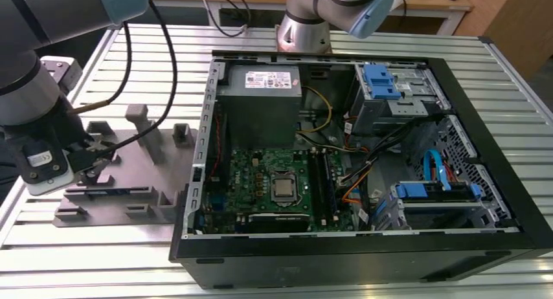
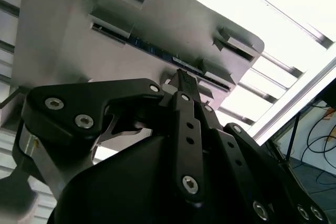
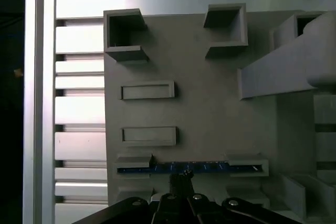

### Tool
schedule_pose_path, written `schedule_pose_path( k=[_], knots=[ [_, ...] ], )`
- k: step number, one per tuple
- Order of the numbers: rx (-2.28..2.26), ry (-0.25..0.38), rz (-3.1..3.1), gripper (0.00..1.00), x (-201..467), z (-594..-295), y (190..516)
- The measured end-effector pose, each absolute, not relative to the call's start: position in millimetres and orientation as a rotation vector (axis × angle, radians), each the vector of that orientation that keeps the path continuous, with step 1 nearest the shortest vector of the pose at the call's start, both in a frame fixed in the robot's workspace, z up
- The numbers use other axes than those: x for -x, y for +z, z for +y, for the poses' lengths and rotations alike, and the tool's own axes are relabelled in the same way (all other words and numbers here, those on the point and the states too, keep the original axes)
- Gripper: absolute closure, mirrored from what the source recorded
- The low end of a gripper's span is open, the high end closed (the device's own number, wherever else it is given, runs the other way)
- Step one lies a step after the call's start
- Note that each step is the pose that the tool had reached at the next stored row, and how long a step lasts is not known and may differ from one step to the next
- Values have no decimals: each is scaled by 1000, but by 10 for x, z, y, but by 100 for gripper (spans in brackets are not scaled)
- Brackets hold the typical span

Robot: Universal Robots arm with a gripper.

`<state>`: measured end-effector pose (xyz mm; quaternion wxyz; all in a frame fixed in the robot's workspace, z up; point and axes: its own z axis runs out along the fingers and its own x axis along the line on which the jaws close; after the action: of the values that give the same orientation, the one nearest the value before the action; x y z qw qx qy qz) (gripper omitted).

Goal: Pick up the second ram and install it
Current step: 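Reach for the second ram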

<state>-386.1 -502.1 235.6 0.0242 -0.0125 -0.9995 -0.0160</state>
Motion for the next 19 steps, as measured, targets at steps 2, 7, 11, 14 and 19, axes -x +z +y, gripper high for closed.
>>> schedule_pose_path(
  k=[2,7,11,14,19],
  knots=[
    [39,-50,-3093,93,3869,-5038,2331],
    [38,-50,-3093,93,3890,-5081,2276],
    [38,-50,-3093,93,3905,-5112,2237],
    [38,-50,-3093,93,3915,-5136,2204],
    [38,-50,-3093,93,3927,-5170,2134]
  ],
)
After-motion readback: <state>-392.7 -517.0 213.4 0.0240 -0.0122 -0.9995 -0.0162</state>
